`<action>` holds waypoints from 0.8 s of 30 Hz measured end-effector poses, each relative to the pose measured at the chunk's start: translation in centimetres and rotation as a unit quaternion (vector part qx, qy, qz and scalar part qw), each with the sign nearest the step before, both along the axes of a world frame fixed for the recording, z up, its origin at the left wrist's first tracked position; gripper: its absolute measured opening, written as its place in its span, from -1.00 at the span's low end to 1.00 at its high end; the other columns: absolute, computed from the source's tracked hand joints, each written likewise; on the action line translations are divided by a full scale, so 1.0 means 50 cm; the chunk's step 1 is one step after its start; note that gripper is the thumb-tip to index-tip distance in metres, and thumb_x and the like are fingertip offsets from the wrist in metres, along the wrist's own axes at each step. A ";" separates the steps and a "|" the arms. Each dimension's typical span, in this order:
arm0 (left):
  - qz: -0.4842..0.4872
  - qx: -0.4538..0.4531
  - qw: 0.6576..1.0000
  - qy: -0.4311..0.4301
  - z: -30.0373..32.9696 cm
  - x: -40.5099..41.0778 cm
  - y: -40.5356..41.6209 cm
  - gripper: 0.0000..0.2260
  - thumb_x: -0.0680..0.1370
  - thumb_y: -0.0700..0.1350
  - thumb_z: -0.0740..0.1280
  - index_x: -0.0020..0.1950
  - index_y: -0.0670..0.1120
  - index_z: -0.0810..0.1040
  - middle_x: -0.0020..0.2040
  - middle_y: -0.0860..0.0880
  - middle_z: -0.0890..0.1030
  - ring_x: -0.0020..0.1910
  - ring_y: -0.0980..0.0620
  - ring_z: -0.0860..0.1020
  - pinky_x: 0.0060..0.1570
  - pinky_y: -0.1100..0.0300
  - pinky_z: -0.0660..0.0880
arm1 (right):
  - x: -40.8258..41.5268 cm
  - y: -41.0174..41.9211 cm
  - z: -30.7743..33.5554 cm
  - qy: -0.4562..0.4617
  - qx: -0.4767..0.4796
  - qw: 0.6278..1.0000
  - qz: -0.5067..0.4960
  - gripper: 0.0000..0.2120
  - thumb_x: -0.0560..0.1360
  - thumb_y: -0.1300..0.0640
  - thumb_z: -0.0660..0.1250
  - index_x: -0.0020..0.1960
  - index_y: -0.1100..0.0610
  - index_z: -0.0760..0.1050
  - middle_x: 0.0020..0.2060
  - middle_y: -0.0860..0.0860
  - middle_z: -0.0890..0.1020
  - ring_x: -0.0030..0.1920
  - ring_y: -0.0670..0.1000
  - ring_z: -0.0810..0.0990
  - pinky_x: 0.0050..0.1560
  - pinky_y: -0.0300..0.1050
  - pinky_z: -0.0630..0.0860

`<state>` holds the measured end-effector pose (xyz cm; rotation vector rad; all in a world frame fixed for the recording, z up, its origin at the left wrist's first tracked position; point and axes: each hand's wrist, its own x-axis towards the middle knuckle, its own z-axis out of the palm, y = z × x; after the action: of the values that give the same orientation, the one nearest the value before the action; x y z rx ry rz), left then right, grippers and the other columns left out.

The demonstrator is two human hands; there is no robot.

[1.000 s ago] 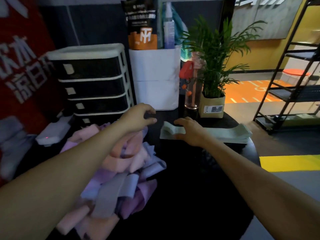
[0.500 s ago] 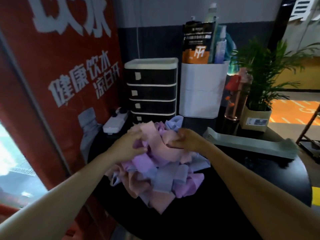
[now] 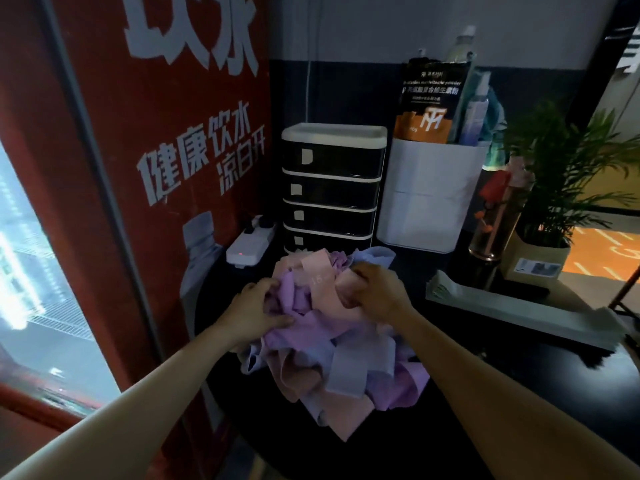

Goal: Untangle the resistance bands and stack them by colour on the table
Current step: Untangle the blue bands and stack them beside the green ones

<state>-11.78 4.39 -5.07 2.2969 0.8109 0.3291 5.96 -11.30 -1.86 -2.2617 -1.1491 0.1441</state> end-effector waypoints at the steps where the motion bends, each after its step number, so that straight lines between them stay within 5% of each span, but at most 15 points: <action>1: 0.005 -0.018 1.000 -0.021 0.005 0.004 0.000 -0.30 0.22 0.16 0.52 0.28 -0.01 0.41 0.17 -0.02 0.49 0.12 0.01 0.51 0.10 0.14 0.47 | 0.003 0.003 0.013 -0.019 0.007 1.000 0.002 -0.74 0.45 0.20 0.33 0.14 0.09 0.51 -0.12 0.00 0.53 0.02 0.11 0.58 -0.14 -0.21 0.38; 5: 0.037 -0.114 0.985 -0.123 0.031 0.017 0.015 -0.66 0.41 0.05 0.43 0.07 -0.10 0.49 -0.13 0.00 0.55 -0.14 0.02 0.51 -0.21 0.19 0.43 | 0.030 0.023 0.083 -0.075 0.064 0.995 -0.005 -0.76 0.39 0.22 0.37 0.05 0.10 0.56 -0.14 0.07 0.61 -0.06 0.11 0.60 -0.21 -0.23 0.32; 8: 0.076 -0.218 0.956 -0.181 0.060 0.023 0.013 -0.89 0.59 -0.05 0.25 0.04 -0.07 0.49 -0.13 -0.09 0.54 -0.20 0.01 0.48 -0.34 0.22 0.34 | 0.052 0.047 0.143 -0.139 0.083 0.987 -0.024 -0.73 0.38 0.23 0.37 0.07 0.08 0.55 -0.05 0.05 0.62 -0.02 0.07 0.59 -0.17 -0.22 0.33; 14: 0.093 -0.296 0.931 -0.194 0.085 0.035 0.005 -0.68 0.62 0.11 0.09 0.22 -0.02 0.46 0.09 -0.03 0.55 -0.02 0.04 0.51 -0.28 0.20 0.36 | 0.040 0.053 0.212 -0.179 0.172 0.969 0.011 -0.72 0.45 0.25 0.33 0.16 0.16 0.52 0.07 0.08 0.57 -0.03 -0.04 0.48 -0.09 -0.23 0.32; 18: 0.139 -0.314 0.905 -0.251 0.083 0.027 -0.006 -0.74 0.64 0.06 0.08 -0.08 -0.03 0.46 -0.17 0.00 0.52 -0.22 0.11 0.48 -0.29 0.20 0.36 | 0.010 0.064 0.143 -0.143 0.104 0.978 0.112 -0.60 0.37 0.20 0.45 0.19 0.10 0.50 0.14 0.06 0.52 0.08 0.03 0.51 0.06 -0.16 0.41; 21: 0.161 -0.317 0.898 -0.259 0.070 0.007 -0.011 -0.74 0.58 0.11 0.19 -0.04 -0.08 0.46 -0.19 -0.03 0.54 -0.24 0.06 0.50 -0.23 0.18 0.42 | -0.027 0.059 0.093 -0.048 0.002 0.973 0.228 -0.48 0.34 0.19 0.50 0.27 0.09 0.45 0.10 -0.02 0.50 0.06 -0.06 0.47 0.03 -0.27 0.42; 24: 0.155 -0.212 0.949 -0.171 0.049 -0.012 0.001 -0.40 0.29 0.35 0.34 0.15 -0.01 0.42 0.15 -0.11 0.48 0.08 -0.07 0.50 0.08 0.06 0.48 | -0.050 0.055 0.077 0.025 0.008 0.964 0.263 -0.44 0.35 0.24 0.50 0.31 0.18 0.41 0.08 -0.01 0.48 0.06 -0.12 0.44 -0.03 -0.44 0.37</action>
<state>-12.36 4.46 -2.64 1.6521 0.9543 0.6107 3.47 -8.56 1.98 -1.8760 -1.6911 0.3943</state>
